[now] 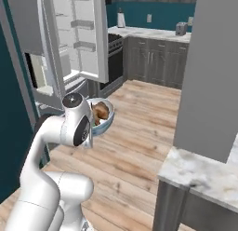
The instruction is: Pick the chicken drumstick and corn from their plates and place them in the bowl. Then put the bowl in the fridge.
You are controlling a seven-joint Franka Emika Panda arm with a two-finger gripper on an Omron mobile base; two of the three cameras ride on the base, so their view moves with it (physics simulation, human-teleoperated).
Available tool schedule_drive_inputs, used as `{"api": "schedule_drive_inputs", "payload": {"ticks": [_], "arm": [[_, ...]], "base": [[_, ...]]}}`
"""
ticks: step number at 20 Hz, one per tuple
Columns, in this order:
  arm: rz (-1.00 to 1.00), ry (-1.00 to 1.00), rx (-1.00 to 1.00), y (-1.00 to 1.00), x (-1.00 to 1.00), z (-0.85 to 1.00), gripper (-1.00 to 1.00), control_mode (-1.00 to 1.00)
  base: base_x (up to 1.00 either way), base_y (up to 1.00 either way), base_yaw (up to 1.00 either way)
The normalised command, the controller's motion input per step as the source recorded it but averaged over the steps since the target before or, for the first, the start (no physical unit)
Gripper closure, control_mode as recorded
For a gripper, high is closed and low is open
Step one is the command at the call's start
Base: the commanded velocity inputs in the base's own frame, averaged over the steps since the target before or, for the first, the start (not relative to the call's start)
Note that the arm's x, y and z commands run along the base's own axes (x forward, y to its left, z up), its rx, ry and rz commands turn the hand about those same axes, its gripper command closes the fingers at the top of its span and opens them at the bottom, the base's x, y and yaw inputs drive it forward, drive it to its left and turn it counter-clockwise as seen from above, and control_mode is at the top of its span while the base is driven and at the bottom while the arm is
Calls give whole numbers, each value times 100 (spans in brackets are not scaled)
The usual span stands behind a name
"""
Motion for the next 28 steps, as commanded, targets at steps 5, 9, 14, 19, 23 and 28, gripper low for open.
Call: {"api": "schedule_drive_inputs", "payload": {"ticks": [5,9,14,19,23,28], "arm": [[0,0,0,0,0,0,100,100],[0,0,0,0,0,0,100,100],[0,0,0,0,0,0,100,100],[0,0,0,0,0,0,100,100],[0,0,0,0,0,0,100,100],[0,0,0,0,0,0,100,100]], "base": [[66,34,-37],[65,33,-39],[76,26,-26],[83,15,-4],[74,17,8],[56,6,46]]}}
